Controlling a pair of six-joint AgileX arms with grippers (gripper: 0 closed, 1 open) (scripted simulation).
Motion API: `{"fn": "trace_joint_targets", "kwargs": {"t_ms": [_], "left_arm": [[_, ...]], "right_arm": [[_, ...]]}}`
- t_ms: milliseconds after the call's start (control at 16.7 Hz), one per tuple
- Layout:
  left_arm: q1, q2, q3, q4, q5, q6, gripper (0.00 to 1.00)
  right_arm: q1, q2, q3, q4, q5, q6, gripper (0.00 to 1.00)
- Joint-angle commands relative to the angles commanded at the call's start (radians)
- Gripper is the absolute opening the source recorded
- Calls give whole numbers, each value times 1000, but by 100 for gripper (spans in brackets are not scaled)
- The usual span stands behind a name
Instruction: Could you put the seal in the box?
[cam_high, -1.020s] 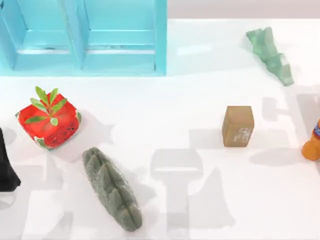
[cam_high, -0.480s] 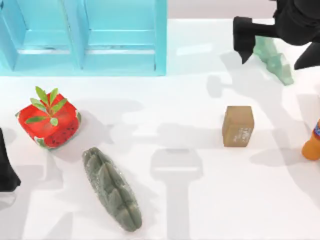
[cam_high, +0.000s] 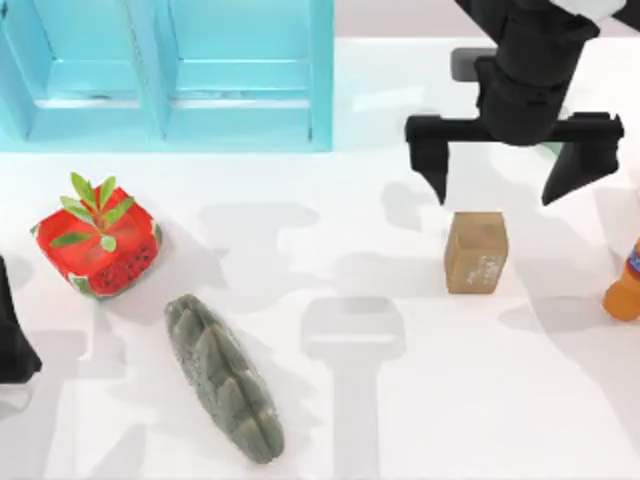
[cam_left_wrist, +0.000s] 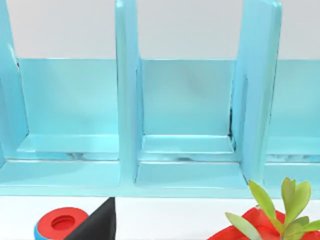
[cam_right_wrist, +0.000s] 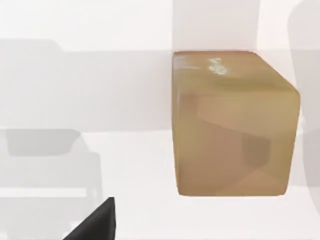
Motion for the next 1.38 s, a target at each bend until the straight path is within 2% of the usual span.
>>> {"fn": "trace_joint_targets", "kwargs": {"t_ms": [300,780,1080,1380], "left_arm": [[0,0,0,0,0,0,100],[0,0,0,0,0,0,100],[0,0,0,0,0,0,100],[0,0,0,0,0,0,100]], "right_arm": [[-3,2,-19,19,0,-1,100],[3,55,-279,338,0,4,100],[4,61,-304,364,1,4,100],[4,61,-304,364,1,4,62]]}}
